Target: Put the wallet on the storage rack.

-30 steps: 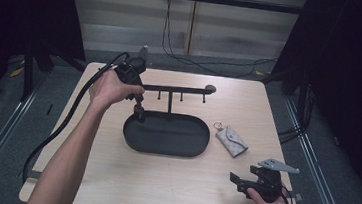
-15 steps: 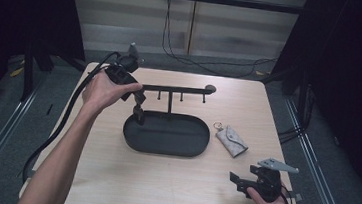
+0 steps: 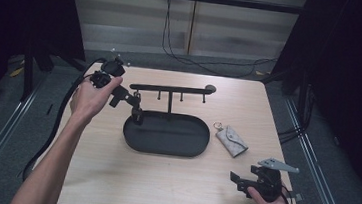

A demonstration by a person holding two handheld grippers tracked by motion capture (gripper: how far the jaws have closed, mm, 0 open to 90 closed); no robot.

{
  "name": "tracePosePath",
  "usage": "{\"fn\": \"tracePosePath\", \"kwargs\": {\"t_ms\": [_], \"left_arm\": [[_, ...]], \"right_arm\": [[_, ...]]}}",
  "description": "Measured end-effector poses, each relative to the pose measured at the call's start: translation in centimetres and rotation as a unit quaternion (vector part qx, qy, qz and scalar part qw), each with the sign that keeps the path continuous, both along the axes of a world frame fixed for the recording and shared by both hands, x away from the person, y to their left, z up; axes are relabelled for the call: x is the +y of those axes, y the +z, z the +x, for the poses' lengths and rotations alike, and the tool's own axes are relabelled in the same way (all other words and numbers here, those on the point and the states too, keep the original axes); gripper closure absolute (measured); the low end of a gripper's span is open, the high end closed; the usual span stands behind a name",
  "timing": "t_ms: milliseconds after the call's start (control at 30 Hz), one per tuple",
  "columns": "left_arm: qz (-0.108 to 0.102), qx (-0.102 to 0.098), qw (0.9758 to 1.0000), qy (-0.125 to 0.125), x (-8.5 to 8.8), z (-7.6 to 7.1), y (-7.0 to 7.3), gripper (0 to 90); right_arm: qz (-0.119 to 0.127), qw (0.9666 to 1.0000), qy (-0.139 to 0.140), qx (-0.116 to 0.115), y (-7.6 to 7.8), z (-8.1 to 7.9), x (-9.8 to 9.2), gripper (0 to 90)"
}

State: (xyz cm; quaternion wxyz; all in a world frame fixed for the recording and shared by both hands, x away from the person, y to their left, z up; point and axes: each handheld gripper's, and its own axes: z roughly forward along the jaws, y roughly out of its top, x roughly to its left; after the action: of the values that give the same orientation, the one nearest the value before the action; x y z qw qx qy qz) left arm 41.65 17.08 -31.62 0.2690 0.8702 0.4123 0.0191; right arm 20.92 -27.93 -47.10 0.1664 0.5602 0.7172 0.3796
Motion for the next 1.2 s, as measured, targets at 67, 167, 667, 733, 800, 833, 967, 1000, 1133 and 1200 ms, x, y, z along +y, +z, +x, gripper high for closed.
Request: {"fn": "tracePosePath", "kwargs": {"t_ms": [67,167,667,733,800,833,967,1000,1133,1200], "left_arm": [[-0.012,-0.009,0.9999,-0.002,0.6,-0.3,-0.1,18.3],[-0.029,-0.029,0.9991,0.008,1.5,-1.0,-0.1,18.3],[-0.077,-0.064,0.9946,0.029,5.1,-3.5,-2.1,21.8],[-0.076,-0.072,0.9938,0.036,5.4,-3.9,-2.3,23.1],[-0.080,-0.079,0.9928,0.041,5.8,-4.4,-2.7,21.6],[-0.081,-0.081,0.9926,0.041,5.9,-4.6,-2.8,21.5],[-0.096,-0.099,0.9896,0.043,6.5,-5.8,-3.6,22.0],[-0.098,-0.101,0.9890,0.044,6.6,-6.1,-3.9,22.6],[-0.107,-0.115,0.9866,0.044,7.0,-7.0,-4.7,22.6],[-0.104,-0.120,0.9864,0.042,7.2,-7.4,-5.0,22.5]], "right_arm": [[0.000,1.0000,0.001,0.000,0.0,0.1,0.0,14.4],[0.000,1.0000,0.000,-0.002,0.0,0.0,0.1,14.4],[0.000,1.0000,0.000,0.000,-0.1,0.2,0.2,14.4],[-0.001,1.0000,0.001,0.000,0.0,0.2,0.2,14.4],[0.000,1.0000,0.000,-0.001,0.0,0.1,0.1,14.4],[0.000,1.0000,0.000,-0.002,0.0,0.0,0.1,14.4],[0.000,1.0000,0.000,-0.001,0.0,0.0,0.1,14.4],[0.000,1.0000,0.001,-0.002,0.0,0.0,0.1,14.4],[0.000,1.0000,-0.001,0.000,0.0,0.1,0.1,14.4],[0.000,1.0000,-0.001,0.001,-0.1,0.1,0.1,14.4]]}}
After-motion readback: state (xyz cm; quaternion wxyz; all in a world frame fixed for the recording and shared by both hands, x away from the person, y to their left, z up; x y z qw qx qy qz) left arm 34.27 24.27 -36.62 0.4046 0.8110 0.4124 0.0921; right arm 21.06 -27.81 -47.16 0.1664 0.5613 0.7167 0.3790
